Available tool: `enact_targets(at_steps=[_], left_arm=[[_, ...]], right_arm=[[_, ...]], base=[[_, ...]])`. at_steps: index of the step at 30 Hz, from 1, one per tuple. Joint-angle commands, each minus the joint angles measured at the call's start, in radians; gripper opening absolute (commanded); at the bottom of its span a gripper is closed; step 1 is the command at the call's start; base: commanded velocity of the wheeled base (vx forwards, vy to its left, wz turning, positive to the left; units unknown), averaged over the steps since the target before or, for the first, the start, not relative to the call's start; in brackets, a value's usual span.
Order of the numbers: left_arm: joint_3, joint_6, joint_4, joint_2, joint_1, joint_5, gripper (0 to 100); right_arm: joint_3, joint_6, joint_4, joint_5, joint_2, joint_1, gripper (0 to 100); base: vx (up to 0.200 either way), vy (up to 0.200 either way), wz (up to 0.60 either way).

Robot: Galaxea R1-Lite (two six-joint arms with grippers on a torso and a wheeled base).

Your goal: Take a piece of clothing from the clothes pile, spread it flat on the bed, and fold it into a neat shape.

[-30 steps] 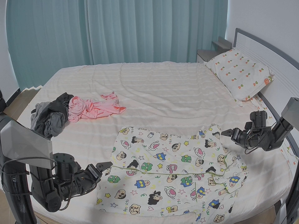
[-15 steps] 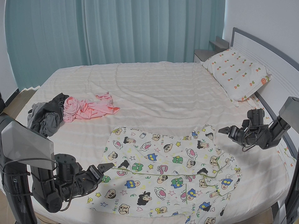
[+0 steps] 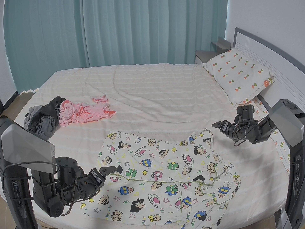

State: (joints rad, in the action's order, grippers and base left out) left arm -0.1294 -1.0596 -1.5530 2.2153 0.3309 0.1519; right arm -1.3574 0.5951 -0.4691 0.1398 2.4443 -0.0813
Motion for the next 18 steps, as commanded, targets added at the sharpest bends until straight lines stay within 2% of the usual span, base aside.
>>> enact_targets(at_steps=[1, 2, 12, 13, 18], left_arm=[[-0.001, -0.002, -0.015, 0.001, -0.001, 0.0, 100], [-0.003, 0.0, -0.015, 0.001, -0.001, 0.0, 100], [-0.006, 0.0, -0.013, 0.004, -0.001, 0.0, 100], [-0.006, 0.0, -0.015, 0.004, -0.001, 0.0, 100], [-0.006, 0.0, -0.015, 0.007, -0.003, 0.0, 100]], right_arm=[[-0.118, 0.035, 0.064, -0.003, 0.113, -0.029, 100], [-0.175, 0.04, 0.096, -0.005, 0.148, -0.037, 100], [-0.249, 0.04, 0.121, -0.005, 0.203, -0.061, 100], [-0.256, 0.04, 0.129, -0.005, 0.208, -0.063, 0], [-0.29, 0.043, 0.167, -0.006, 0.211, -0.06, 0]], base=[[0.0, 0.0, 0.0], [0.0, 0.0, 0.0], [0.0, 0.0, 0.0], [0.0, 0.0, 0.0], [0.0, 0.0, 0.0]])
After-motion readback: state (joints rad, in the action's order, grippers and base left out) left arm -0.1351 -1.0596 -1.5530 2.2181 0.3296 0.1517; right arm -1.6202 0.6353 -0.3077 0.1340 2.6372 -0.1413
